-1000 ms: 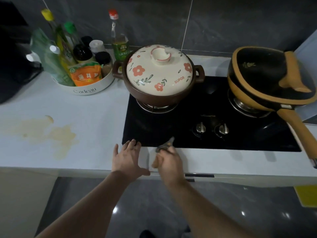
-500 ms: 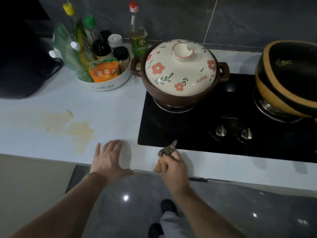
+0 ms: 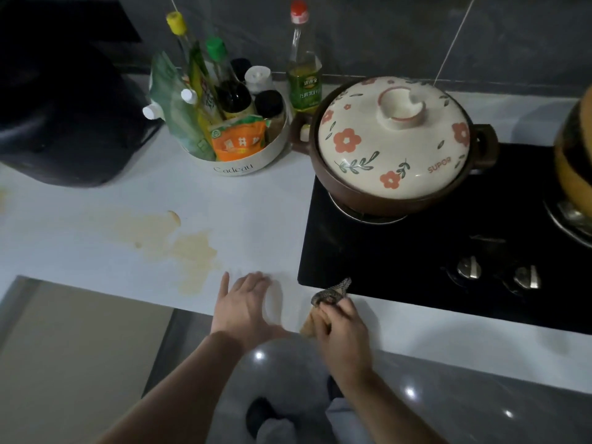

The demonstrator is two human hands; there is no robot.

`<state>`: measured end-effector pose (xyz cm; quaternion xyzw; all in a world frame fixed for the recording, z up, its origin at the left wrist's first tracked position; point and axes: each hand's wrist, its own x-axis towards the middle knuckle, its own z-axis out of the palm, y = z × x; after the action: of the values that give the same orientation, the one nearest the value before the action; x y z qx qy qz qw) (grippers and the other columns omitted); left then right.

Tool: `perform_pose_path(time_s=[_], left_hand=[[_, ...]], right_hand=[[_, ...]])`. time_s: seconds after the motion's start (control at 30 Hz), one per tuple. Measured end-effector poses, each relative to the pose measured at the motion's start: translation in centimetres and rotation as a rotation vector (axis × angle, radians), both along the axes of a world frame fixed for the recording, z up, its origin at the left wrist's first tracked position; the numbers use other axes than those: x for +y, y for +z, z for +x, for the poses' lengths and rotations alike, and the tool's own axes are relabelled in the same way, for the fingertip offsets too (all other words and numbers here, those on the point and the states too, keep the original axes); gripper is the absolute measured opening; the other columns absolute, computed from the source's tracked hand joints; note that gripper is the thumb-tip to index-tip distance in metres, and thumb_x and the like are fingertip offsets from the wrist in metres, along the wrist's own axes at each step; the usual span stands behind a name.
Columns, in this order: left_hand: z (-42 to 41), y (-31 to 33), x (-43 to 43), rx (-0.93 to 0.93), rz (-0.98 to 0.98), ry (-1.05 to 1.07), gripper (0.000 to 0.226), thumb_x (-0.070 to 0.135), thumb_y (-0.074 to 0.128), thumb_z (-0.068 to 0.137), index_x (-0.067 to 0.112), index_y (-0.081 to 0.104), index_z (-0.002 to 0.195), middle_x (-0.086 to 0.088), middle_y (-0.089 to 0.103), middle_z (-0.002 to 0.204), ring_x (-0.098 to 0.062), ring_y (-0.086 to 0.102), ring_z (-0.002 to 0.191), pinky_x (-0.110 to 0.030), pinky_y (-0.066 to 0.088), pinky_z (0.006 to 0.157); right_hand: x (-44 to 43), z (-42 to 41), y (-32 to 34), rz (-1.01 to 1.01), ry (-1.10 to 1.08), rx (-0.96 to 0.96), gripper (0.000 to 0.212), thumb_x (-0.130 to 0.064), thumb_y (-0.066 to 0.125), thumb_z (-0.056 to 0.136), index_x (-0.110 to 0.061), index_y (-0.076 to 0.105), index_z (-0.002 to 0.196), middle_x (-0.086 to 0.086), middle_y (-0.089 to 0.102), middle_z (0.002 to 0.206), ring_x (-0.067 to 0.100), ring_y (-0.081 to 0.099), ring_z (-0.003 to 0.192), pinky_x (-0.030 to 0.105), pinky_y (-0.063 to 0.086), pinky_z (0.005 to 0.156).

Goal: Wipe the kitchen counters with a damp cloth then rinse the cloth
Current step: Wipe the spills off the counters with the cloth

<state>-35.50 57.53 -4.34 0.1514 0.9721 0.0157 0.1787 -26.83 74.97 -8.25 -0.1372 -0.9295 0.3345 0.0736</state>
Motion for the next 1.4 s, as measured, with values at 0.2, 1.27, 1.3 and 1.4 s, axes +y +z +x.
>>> perform_pose_path(time_s=[0.2, 1.27, 1.3, 1.4], left_hand=[[-0.3, -0.3, -5.1, 0.054, 0.151, -0.201, 0.097, 0.083, 0.055, 0.065, 0.026, 0.044, 0.143, 0.005, 0.047, 0.145, -0.015, 0.040, 0.139, -0.045, -0.002, 0.123], [-15.6, 0.0, -6.9, 0.046, 0.274, -0.028, 0.116, 0.087, 0.050, 0.064, 0.026, 0.014, 0.155, -0.003, 0.004, 0.165, -0.022, -0.009, 0.152, -0.051, -0.005, 0.122], [-16.8, 0.2, -5.9, -0.043, 0.196, -0.061, 0.128, 0.088, 0.058, 0.057, 0.026, 0.004, 0.156, -0.003, -0.005, 0.166, -0.023, -0.012, 0.152, -0.050, -0.004, 0.122], [-19.5, -0.3, -4.6, -0.134, 0.079, -0.067, 0.150, 0.084, 0.071, 0.042, 0.024, -0.005, 0.156, -0.008, -0.016, 0.164, -0.028, -0.013, 0.151, -0.049, 0.005, 0.123]], right_hand=[[-7.0, -4.6, -0.2, -0.113, 0.124, -0.049, 0.010, -0.017, 0.066, 0.088, -0.013, 0.072, 0.094, 0.002, 0.059, 0.098, 0.017, 0.063, 0.076, 0.032, 0.056, 0.072], [-3.9, -23.9, -1.2, 0.413, 0.050, -0.179, 0.037, -0.019, 0.039, 0.090, -0.008, 0.056, 0.121, 0.010, 0.055, 0.129, 0.031, 0.046, 0.129, 0.035, 0.036, 0.111], [-4.6, -23.7, -1.0, 0.423, 0.054, -0.169, 0.042, -0.017, 0.037, 0.088, -0.006, 0.056, 0.124, 0.011, 0.055, 0.131, 0.033, 0.045, 0.130, 0.035, 0.036, 0.111], [-7.3, -19.8, -1.1, 0.350, 0.237, -0.109, 0.049, -0.013, 0.054, 0.079, -0.008, 0.056, 0.128, 0.006, 0.056, 0.133, 0.028, 0.050, 0.128, 0.031, 0.043, 0.106]])
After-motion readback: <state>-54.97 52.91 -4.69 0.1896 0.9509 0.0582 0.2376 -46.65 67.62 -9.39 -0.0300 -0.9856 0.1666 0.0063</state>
